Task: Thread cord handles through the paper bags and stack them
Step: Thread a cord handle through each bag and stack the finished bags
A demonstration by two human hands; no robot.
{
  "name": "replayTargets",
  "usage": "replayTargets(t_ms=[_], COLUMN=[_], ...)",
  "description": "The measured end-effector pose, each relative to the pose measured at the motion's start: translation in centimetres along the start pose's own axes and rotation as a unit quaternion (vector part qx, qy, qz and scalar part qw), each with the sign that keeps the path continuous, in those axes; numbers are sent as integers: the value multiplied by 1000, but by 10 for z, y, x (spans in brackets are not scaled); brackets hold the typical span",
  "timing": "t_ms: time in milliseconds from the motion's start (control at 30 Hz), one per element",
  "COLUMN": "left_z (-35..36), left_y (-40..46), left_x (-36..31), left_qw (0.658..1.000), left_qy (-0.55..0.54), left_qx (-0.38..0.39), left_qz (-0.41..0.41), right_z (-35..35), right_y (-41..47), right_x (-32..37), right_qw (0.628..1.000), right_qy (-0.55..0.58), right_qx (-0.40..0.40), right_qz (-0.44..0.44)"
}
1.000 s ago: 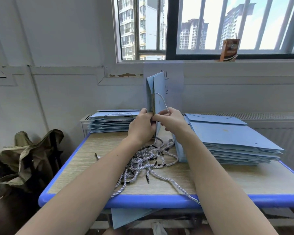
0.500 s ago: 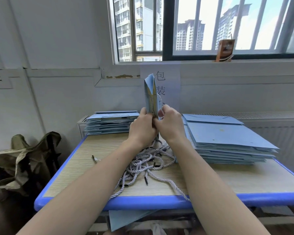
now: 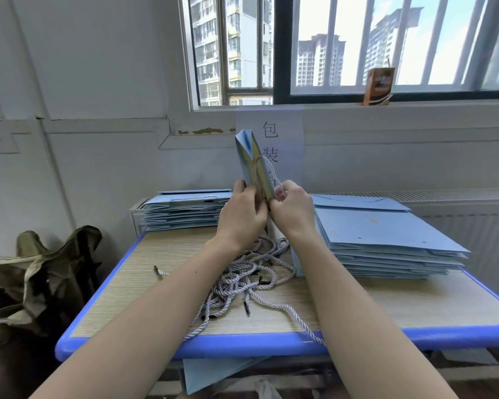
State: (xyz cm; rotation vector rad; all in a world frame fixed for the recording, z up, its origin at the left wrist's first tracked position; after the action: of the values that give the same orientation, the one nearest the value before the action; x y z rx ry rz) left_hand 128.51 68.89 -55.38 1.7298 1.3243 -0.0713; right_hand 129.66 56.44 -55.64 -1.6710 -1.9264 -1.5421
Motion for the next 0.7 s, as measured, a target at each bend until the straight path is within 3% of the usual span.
replayTargets(t_ms=[367, 700], left_z=[-22, -31], left_y=[-3, -7], left_x=[-5, -1], left_qw=[988, 972], left_qy=[-59, -80], left_qx=[-141, -216], left_qz=[37, 50], right_z=[7, 11], right_y=[1, 0], right_x=[-7, 0], right_qw=[999, 997], right_qy=[-9, 67], right_qx=[24, 45], right_qz=[32, 16])
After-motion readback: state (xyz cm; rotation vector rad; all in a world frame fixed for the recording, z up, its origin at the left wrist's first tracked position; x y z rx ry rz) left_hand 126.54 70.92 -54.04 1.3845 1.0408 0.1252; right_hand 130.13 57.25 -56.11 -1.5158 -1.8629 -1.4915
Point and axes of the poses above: each hand's wrist, its own y-axis towards the middle knuckle, its own z-axis out of the palm, x = y × z, the point moved 6 cm from there along y, towards the middle knuckle, and after that the axes turned 6 degrees about -z, right-handed, at the moved point
